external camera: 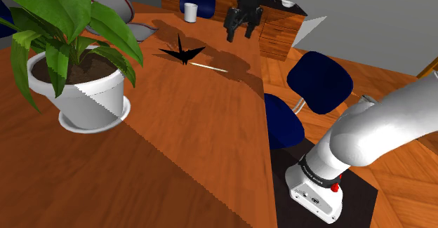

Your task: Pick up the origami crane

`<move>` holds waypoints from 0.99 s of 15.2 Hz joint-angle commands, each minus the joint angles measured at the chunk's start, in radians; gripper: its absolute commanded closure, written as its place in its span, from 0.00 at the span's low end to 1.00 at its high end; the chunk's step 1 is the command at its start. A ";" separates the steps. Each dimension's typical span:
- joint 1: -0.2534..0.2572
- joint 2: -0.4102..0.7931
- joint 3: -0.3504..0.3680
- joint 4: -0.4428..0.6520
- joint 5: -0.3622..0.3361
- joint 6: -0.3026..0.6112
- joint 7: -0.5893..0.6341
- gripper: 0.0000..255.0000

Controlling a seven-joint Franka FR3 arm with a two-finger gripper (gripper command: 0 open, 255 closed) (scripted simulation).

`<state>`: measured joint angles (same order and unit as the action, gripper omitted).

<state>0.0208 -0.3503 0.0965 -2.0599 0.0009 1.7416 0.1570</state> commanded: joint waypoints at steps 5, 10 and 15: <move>0.009 0.254 0.049 0.210 -0.010 -0.014 0.131 0.00; 0.030 0.483 0.071 0.433 -0.032 -0.057 0.231 0.00; 0.065 0.738 0.074 0.726 -0.055 -0.142 0.317 0.00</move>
<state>0.0761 0.3299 0.1698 -1.3997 -0.0499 1.6185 0.4528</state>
